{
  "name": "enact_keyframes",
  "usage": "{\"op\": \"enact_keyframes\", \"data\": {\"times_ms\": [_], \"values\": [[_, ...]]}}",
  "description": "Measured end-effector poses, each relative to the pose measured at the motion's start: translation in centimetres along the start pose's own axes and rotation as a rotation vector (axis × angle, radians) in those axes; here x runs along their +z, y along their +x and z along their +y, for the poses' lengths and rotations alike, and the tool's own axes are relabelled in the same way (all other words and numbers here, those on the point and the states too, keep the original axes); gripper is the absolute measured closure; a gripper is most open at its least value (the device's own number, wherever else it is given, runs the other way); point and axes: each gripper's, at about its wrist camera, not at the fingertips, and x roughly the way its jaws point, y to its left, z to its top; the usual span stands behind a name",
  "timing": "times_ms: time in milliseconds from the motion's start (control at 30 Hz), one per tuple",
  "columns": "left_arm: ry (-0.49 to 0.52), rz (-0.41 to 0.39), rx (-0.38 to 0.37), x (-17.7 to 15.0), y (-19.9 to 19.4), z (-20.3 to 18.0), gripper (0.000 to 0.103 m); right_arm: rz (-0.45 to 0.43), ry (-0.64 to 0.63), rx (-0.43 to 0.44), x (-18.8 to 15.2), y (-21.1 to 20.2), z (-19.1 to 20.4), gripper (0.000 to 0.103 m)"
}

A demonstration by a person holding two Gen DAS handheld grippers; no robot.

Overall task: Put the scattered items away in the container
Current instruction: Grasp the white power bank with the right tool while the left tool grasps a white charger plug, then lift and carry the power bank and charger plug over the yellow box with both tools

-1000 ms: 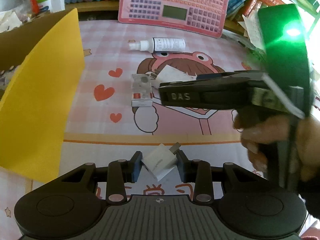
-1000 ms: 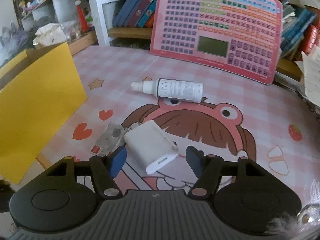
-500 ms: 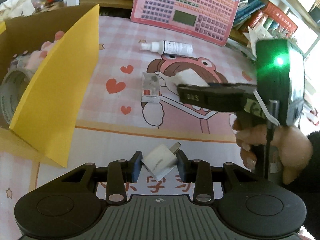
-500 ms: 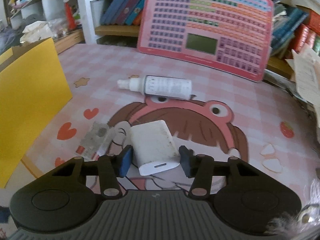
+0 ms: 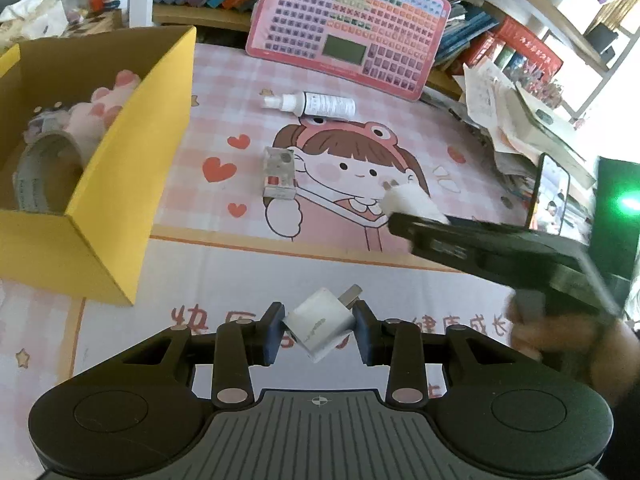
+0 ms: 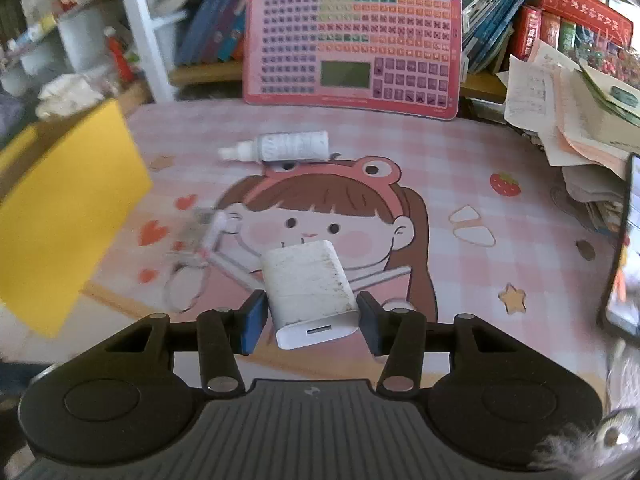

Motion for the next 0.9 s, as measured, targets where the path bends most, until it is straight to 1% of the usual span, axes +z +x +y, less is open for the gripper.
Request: {"op": "enact_keyframes", "data": {"times_ms": [167, 300, 400, 533, 633, 900], "values": [[-0.011, 0.004, -0.024, -1.1, -1.7, 0.4, 0.068, -0.002, 0.042, 0.059, -2.2, -4.5, 0.7, 0.057], [-0.050, -0.016, -0.049, -1.9, -3.0, 1.6, 0.068, 0.024, 0.048, 0.074, -3.9, -5.9, 1.8, 0.057], [-0.051, -0.031, -0.072, -2.1, -3.9, 2.4, 0.068, 0.031, 0.043, 0.056, -4.6, -6.5, 2.6, 0.057], [-0.024, -0.035, -0.109, -2.6, -4.8, 3.3, 0.068, 0.014, 0.050, 0.023, -5.2, -7.7, 3.7, 0.057], [-0.022, -0.036, -0.137, -3.1, -5.5, 4.5, 0.068, 0.004, 0.057, -0.001, -5.7, -8.6, 4.7, 0.057], [0.005, -0.042, -0.202, -4.1, -7.7, 8.0, 0.068, 0.000, 0.076, -0.053, -7.5, -10.3, 9.1, 0.057]]}}
